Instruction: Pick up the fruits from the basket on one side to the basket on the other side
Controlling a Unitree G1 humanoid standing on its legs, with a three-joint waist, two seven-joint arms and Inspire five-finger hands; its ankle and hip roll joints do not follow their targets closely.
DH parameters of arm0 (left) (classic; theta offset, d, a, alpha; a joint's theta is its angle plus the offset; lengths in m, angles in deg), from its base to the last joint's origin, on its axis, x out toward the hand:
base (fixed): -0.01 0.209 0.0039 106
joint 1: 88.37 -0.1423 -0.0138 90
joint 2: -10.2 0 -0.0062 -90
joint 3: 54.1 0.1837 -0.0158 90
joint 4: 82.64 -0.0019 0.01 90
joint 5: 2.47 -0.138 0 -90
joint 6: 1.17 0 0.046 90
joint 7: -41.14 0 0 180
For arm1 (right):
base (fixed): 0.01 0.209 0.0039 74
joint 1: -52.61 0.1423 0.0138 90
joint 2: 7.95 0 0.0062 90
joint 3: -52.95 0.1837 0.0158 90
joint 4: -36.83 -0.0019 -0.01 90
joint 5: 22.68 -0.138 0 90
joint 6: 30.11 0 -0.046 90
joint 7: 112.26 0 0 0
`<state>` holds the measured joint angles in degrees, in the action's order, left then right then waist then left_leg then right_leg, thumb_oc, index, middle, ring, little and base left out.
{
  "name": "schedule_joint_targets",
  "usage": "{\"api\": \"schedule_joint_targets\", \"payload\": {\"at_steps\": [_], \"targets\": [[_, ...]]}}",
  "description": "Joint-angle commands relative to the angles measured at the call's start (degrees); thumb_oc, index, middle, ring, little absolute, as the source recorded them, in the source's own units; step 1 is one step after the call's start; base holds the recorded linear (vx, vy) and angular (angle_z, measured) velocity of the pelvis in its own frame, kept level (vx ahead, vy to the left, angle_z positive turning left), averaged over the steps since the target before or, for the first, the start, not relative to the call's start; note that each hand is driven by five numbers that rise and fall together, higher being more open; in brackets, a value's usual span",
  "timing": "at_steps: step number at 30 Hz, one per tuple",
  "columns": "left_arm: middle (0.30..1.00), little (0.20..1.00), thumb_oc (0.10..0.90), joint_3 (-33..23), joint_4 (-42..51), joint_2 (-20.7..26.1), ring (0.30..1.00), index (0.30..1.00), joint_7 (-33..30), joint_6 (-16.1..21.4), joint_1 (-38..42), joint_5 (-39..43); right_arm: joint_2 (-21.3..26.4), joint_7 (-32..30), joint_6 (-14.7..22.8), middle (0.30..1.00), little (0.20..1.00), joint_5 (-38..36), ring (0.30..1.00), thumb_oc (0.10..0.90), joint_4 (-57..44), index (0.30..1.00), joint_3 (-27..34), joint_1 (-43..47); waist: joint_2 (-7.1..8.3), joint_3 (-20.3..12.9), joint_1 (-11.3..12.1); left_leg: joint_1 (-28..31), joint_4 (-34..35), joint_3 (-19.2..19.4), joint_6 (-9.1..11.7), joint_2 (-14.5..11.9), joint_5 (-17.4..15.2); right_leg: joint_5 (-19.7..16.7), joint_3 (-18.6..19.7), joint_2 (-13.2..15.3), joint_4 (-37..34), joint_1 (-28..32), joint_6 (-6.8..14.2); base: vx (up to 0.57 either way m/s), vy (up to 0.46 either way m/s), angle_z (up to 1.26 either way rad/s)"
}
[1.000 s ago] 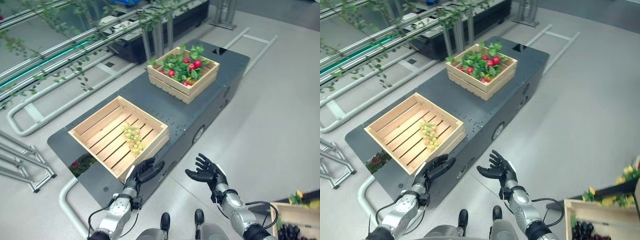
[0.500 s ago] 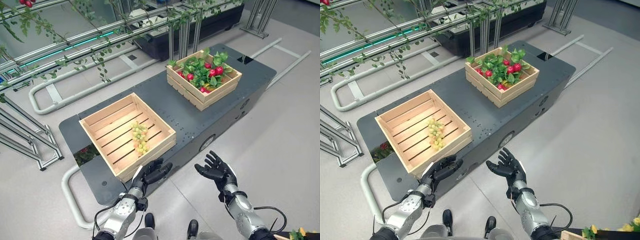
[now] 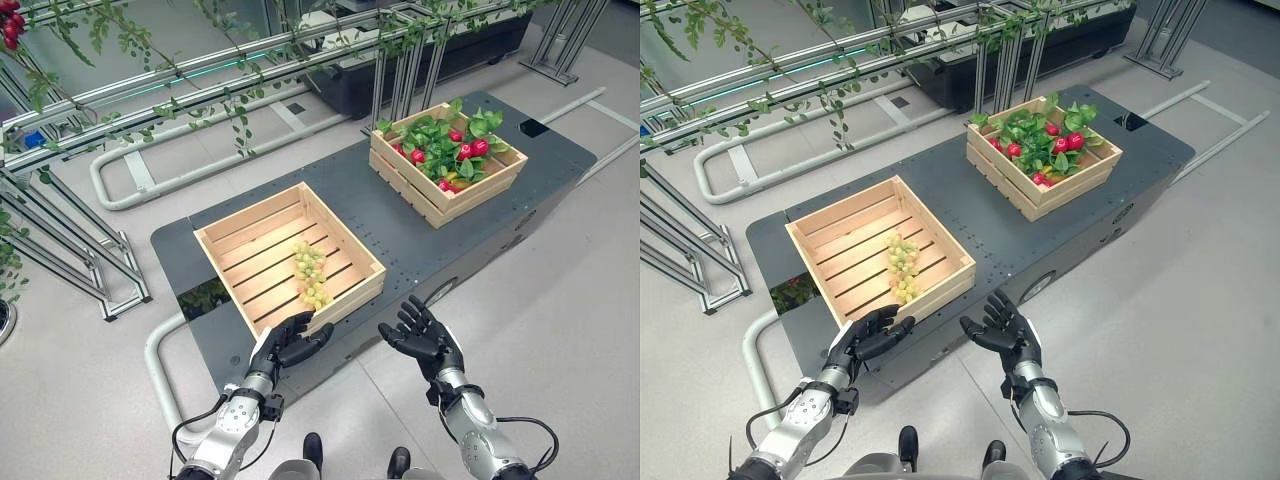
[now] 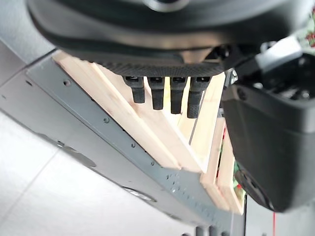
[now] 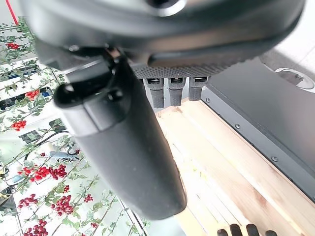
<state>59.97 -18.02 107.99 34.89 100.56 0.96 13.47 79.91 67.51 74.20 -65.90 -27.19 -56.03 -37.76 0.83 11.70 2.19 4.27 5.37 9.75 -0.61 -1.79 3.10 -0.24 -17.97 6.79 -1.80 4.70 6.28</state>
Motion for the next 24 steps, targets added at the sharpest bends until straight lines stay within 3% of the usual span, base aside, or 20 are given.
{"api": "schedule_joint_targets", "payload": {"at_steps": [1, 2, 4, 5, 7, 8, 10, 11, 14, 17, 19, 21, 24], "targets": [[0.9, 0.9, 0.8, 1.4, 6.0, 1.6, 0.9, 0.9, 1.4, 8.1, 3.6, -3.0, 0.2, -1.1, 7.7, 0.9, 0.9, -0.4, 0.9, 0.8, -6.6, 0.9, -0.3, 1.6, -0.51, -0.3, 0.4, 0.2, -0.6, -0.7, -2.0, 1.6, -5.1, 2.3, 1.6, 6.8, 22.2, -5.2, 0.4, 0.06, 0.199, -0.09], [0.9, 0.9, 0.8, 1.9, 7.3, 2.5, 0.9, 0.9, 1.3, 8.5, 3.6, -2.8, 0.8, -0.6, 8.1, 0.9, 0.9, -0.3, 0.9, 0.8, -7.4, 0.9, -0.3, 0.9, -0.98, 1.5, -0.1, 0.6, -1.0, -1.3, -2.8, 2.4, -5.4, -0.5, 3.6, 8.4, 32.1, -10.1, 0.8, 0.03, 0.137, -0.05], [0.9, 0.9, 0.8, 1.9, 8.5, 3.2, 0.9, 0.9, 1.0, 8.3, 3.8, -2.9, 1.3, -0.1, 8.2, 0.9, 0.9, -0.9, 0.9, 0.8, -7.9, 0.9, -0.2, 0.4, -1.48, 3.2, -0.8, 0.9, -1.1, -2.1, -3.1, 2.3, -5.1, -3.3, 5.5, 7.8, 35.7, -14.4, 0.4, 0.05, 0.015, 0.07], [0.9, 0.9, 0.8, 1.3, 9.5, 3.7, 0.9, 0.9, 0.6, 8.0, 4.1, -2.2, 1.4, -0.2, 8.2, 0.9, 0.9, -1.1, 0.9, 0.8, -8.4, 0.9, -0.4, -0.1, -1.57, 3.9, -1.6, 1.4, -0.9, -3.5, -2.5, 1.9, -5.1, -3.5, 7.6, 5.3, 30.8, -15.7, 0.4, 0.09, -0.172, 0.27], [0.9, 0.9, 0.8, 1.0, 9.8, 3.8, 0.9, 0.9, -0.7, 8.4, 5.1, -1.1, 1.4, -0.1, 8.4, 0.9, 0.9, -0.6, 0.9, 0.8, -8.6, 0.9, -0.8, 0.3, -1.35, 4.1, -2.0, 1.0, -1.0, -4.2, -2.0, 1.6, -5.5, -4.0, 8.8, 3.6, 21.6, -15.7, 0.4, 0.08, -0.231, 0.36], [0.9, 0.9, 0.8, 1.2, 9.9, 3.8, 0.9, 0.9, -2.2, 9.3, 7.3, -0.7, 1.5, -0.3, 9.2, 0.9, 0.9, -0.2, 0.9, 0.8, -8.2, 0.9, -1.1, 2.2, -1.2, 4.8, -2.3, 0.2, -0.8, -4.7, -1.7, 1.4, -6.0, -4.6, 10.1, 2.1, 11.1, -15.9, 0.5, 0.01, -0.254, 0.47], [0.9, 0.9, 0.8, 1.4, 9.7, 3.5, 0.9, 0.9, -3.2, 11.4, 9.4, -1.3, 1.5, -1.3, 10.7, 0.9, 0.9, 0.2, 0.9, 0.8, -7.0, 0.9, -0.9, 4.3, -0.91, 5.4, -2.9, -0.7, -0.4, -5.9, -1.6, 1.3, -6.5, -5.1, 12.6, 0.4, 4.4, -15.3, 0.6, 0.04, -0.373, 0.57], [0.9, 0.9, 0.8, 1.1, 9.4, 3.1, 0.9, 0.9, -3.0, 11.6, 9.8, -2.4, 1.2, -2.5, 9.9, 0.9, 0.9, -1.1, 0.9, 0.8, -5.9, 0.9, 0.1, 4.9, -0.7, 5.0, -3.0, -1.9, -0.4, -7.3, -1.5, 1.1, -5.7, -3.2, 13.3, -0.8, 4.4, -13.2, 0.1, 0.14, -0.414, 0.63], [0.9, 0.9, 0.8, -0.6, 11.5, 3.2, 0.9, 0.9, -4.4, 12.5, 7.8, -4.4, 1.2, -2.0, 10.3, 0.9, 0.9, 0.4, 0.9, 0.8, -7.8, 0.9, 0.2, 4.4, -0.15, 4.6, -2.0, -1.7, -0.8, -5.5, -0.2, -0.6, -4.7, -1.7, 8.5, 0.4, 4.9, -10.6, 0.1, 0.21, -0.271, 1.13], [0.9, 0.9, 0.8, -1.8, 12.5, 3.9, 0.9, 0.9, -6.1, 14.1, 6.6, -8.4, 2.9, -2.1, 9.0, 0.9, 0.9, -0.2, 0.9, 0.8, -8.8, 0.9, 1.8, 2.2, 0.88, 4.6, -2.4, -4.0, -7.2, -1.8, 1.6, -2.7, -5.1, -0.1, 5.9, 0.5, 3.9, -7.1, -1.8, 0.2, -0.194, 0.44], [0.9, 0.9, 0.8, -1.5, 13.9, 4.5, 0.9, 0.9, -9.3, 14.8, 9.3, -11.2, 4.6, -2.9, 9.8, 0.9, 0.9, -0.2, 0.9, 0.8, -8.7, 0.9, 2.8, 2.2, 0.8, 6.6, -2.8, -7.4, -11.6, 1.8, 3.1, -4.4, -4.9, 1.1, 2.9, 0.8, 3.9, -5.4, -3.0, 0.05, -0.075, 0.41], [0.9, 0.9, 0.8, -1.7, 13.9, 4.7, 0.9, 0.9, -11.8, 16.3, 10.8, -13.0, 5.0, -2.6, 10.3, 0.9, 0.9, 0.2, 0.9, 0.8, -7.9, 0.9, 3.0, 3.1, 0.13, 7.3, -2.9, -7.1, -9.6, 1.1, 3.2, -4.4, -4.1, 1.6, 2.4, 0.9, 4.2, -5.6, -3.1, 0.05, 0.069, 0.38], [0.9, 0.9, 0.8, -3.5, 15.3, 6.8, 0.9, 0.9, -20.2, 17.0, 13.6, -15.9, 6.0, -2.3, 10.1, 0.9, 0.9, 0.7, 0.9, 0.8, -8.7, 0.9, 3.0, 3.7, -0.8, 7.8, -3.4, -7.5, -6.0, -1.7, 3.2, -3.5, -2.9, 2.5, 3.3, 0.6, 5.3, -8.0, -3.2, 0.05, 0.093, -0.02]]}}
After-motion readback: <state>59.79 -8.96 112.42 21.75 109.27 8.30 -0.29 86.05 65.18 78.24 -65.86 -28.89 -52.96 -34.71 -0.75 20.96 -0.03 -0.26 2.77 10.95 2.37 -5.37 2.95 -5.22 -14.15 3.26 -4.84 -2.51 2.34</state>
